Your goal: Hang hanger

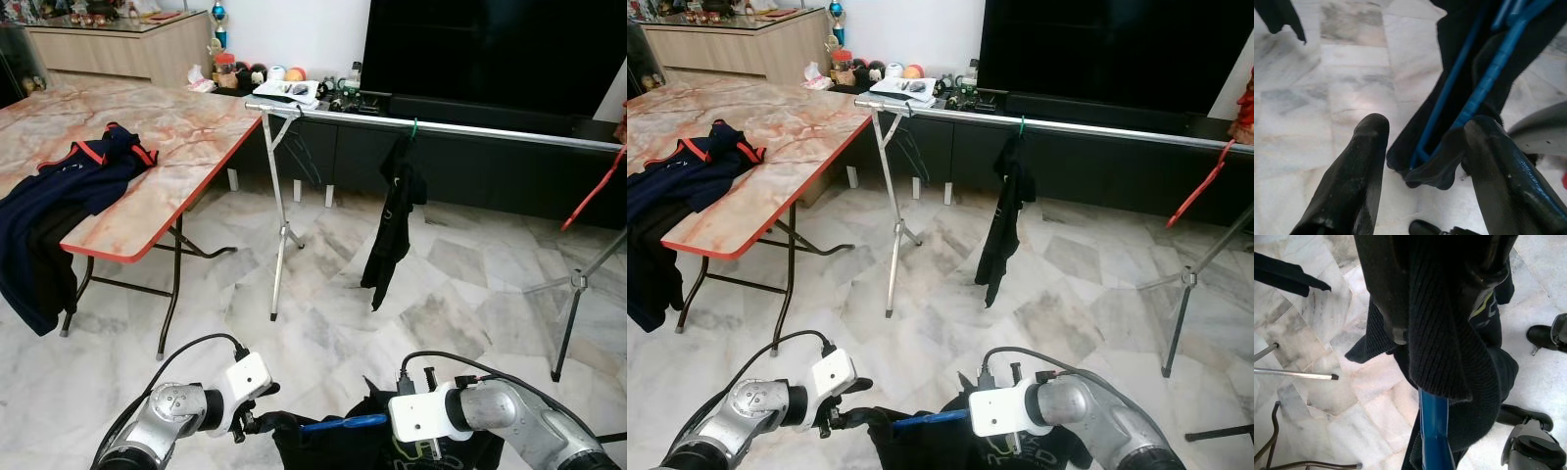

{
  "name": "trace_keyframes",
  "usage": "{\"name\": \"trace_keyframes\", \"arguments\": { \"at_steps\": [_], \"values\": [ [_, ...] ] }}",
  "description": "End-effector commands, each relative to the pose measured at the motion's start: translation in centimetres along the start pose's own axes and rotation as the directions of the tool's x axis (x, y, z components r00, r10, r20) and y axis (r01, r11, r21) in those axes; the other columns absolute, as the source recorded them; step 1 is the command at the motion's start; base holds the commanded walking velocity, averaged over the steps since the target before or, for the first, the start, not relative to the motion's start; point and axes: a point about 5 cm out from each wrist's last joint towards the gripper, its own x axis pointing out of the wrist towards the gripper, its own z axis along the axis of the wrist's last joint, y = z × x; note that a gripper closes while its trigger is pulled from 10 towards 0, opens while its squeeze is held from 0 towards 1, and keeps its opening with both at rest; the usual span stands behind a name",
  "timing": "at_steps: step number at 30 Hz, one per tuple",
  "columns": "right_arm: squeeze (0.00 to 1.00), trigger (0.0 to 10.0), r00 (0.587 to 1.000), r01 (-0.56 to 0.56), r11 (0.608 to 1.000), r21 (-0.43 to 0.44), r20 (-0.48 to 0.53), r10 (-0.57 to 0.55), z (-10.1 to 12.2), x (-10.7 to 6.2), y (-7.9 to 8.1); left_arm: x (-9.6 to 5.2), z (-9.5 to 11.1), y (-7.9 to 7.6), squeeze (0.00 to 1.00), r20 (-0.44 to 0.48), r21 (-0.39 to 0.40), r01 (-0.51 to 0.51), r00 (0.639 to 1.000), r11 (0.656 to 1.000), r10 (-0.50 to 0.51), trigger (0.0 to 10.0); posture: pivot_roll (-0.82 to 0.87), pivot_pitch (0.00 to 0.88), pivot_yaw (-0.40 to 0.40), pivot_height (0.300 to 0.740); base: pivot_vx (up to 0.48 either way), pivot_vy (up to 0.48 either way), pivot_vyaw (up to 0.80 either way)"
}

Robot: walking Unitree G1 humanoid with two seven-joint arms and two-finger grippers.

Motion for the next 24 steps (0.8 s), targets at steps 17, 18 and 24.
{"name": "trace_keyframes", "arguments": {
  "at_steps": [17, 18, 24],
  "values": [
    [0.0, 10.0, 0.999, 0.031, 0.995, -0.093, 0.037, -0.028, 1.9, -0.3, -1.6, -0.5, -0.9, -0.2, 0.0, -0.124, 0.131, 0.035, 0.992, 0.991, -0.018, 10.0, 0.04, 0.005, -0.005, 0.74, 0.0, 0.0, 0.0],
    [0.0, 10.0, 0.999, 0.033, 0.995, -0.094, 0.038, -0.029, 1.9, -0.3, -1.6, -0.5, -1.0, -0.2, 0.0, -0.135, 0.145, 0.035, 0.991, 0.989, -0.015, 10.0, 0.04, 0.005, -0.005, 0.74, 0.0, 0.0, 0.0],
    [0.0, 10.0, 0.999, 0.037, 0.995, -0.095, 0.041, -0.033, 2.0, -0.3, -1.7, -0.5, -1.2, -0.2, 0.0, -0.15, 0.166, 0.026, 0.989, 0.986, -0.001, 10.0, 0.04, 0.006, -0.003, 0.74, 0.0, 0.0, 0.0]
  ]
}}
